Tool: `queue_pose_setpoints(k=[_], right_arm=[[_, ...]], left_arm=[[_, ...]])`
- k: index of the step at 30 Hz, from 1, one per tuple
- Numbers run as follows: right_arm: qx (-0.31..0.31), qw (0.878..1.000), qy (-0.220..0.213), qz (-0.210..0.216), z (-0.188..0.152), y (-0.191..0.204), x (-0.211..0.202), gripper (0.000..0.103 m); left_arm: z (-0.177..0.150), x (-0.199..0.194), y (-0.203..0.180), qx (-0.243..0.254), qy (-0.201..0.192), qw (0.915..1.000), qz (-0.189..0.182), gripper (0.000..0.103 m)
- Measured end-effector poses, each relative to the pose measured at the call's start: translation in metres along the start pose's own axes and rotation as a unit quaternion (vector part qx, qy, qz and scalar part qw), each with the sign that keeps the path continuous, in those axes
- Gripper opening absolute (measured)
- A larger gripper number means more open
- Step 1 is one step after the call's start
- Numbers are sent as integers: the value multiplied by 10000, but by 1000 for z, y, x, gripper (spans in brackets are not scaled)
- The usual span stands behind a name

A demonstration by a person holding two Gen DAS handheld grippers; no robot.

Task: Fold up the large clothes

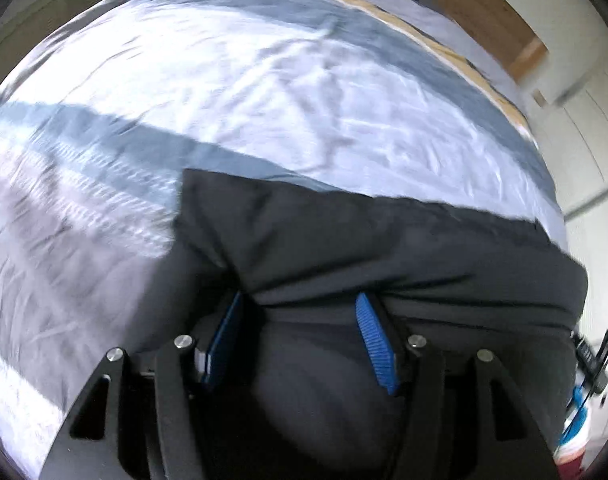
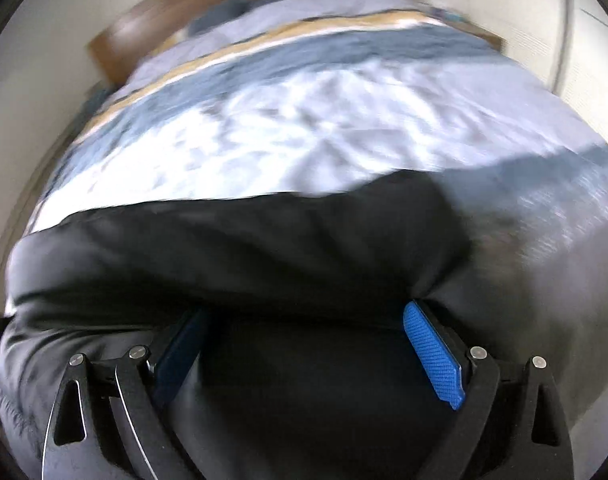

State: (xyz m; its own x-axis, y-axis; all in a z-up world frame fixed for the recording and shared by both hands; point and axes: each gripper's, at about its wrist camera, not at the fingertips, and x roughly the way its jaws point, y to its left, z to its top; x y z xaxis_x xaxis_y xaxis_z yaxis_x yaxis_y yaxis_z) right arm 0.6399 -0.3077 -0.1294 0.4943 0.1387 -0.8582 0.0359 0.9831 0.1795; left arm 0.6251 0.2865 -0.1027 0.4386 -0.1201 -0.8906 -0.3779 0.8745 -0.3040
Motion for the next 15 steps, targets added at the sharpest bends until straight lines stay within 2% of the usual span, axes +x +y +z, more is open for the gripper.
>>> queue_pose_setpoints(k=[2,4,7,10,13,15], right_arm=[[145,9992,-10,-374,-1,-15,-8,94],[103,9989,-187,-423,-4,-18,-24,93],[-102,9982,-594,23,-15,-7,-63,93],[-386,9956,-777,363,-30,19,-86,93],[-755,9912,-825,710,-56,49,-96,93],[-909,9907,-726,701,-71,59,-88,93]], left_arm=[[-5,-16,0,-33,-229,9997,70,57],[-14,-34,-10,221,-465,9986,153,57],[-34,-56,-24,499,-729,9961,-74,57],[-57,-72,-37,693,-876,9931,-348,57],[-77,-65,-43,733,-776,9934,-408,57],[-86,-54,-40,778,-684,9942,-296,57]])
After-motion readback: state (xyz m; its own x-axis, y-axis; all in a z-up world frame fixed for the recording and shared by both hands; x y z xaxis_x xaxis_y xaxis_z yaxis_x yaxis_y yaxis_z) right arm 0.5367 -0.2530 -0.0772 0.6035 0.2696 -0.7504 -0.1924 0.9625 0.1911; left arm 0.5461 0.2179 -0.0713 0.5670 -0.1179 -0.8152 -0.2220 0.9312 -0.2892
